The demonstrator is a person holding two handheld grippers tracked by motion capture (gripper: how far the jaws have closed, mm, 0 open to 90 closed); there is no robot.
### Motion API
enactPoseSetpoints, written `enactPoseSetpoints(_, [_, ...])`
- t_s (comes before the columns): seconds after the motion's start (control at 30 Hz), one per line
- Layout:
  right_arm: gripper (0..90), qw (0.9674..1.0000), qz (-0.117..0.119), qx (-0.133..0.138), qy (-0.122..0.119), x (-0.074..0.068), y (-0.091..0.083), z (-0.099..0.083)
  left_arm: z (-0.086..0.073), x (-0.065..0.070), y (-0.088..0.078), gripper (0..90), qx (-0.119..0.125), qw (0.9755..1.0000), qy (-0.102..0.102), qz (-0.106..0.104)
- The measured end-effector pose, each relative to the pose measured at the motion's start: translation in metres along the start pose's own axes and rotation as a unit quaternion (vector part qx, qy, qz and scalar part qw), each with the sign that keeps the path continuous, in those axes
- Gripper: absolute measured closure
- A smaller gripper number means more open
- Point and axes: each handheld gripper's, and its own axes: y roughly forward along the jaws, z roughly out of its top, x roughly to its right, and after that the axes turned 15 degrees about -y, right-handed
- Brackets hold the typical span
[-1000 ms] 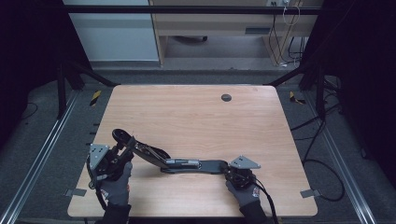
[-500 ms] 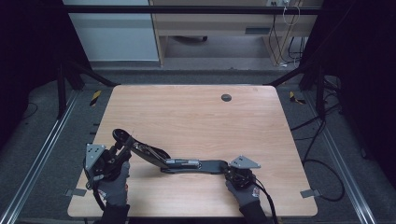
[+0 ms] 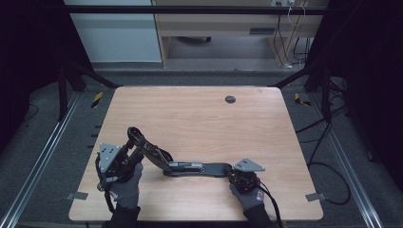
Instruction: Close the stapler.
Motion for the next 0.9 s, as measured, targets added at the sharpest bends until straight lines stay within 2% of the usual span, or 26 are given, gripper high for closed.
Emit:
enactPoseSetpoints(0.17, [90.0,1.0000,0.000,0.000,0.001,0.000,0.000,0.000,-0.001,0.012,0.002,65.2,0.004,0.9999,0.014,0.004])
enactPoseSetpoints(0.33, [90.0,1.0000,-0.001,0.000,0.001,0.000,0.000,0.000,-0.004,0.024,0.004,65.1,0.007,0.9992,0.036,0.013])
enactPoseSetpoints(0.43, [90.0,1.0000,-0.002,0.000,0.001,0.000,0.000,0.000,-0.004,0.028,0.005,65.2,0.008,0.9990,0.041,0.016])
enactPoseSetpoints(0.57, [90.0,1.0000,-0.002,-0.001,0.000,0.000,0.000,0.000,-0.009,0.039,0.007,65.3,0.017,0.9975,0.064,0.025])
enactPoseSetpoints(0.6, [90.0,1.0000,-0.002,-0.001,0.000,0.000,0.000,0.000,-0.009,0.039,0.007,65.4,0.017,0.9975,0.064,0.025])
enactPoseSetpoints(0.67, [90.0,1.0000,-0.003,-0.001,0.000,-0.001,0.000,0.000,-0.011,0.043,0.008,65.5,0.020,0.9967,0.074,0.027])
enactPoseSetpoints(0.7, [90.0,1.0000,-0.003,-0.001,0.000,-0.001,0.000,0.000,-0.012,0.048,0.009,65.6,0.024,0.9953,0.088,0.031])
enactPoseSetpoints(0.8, [90.0,1.0000,-0.003,-0.001,0.000,-0.001,0.000,0.000,-0.014,0.052,0.009,65.9,0.026,0.9940,0.100,0.034])
enactPoseSetpoints(0.9, [90.0,1.0000,-0.003,-0.001,-0.001,-0.001,0.000,0.000,-0.019,0.061,0.011,66.1,0.032,0.9905,0.127,0.041])
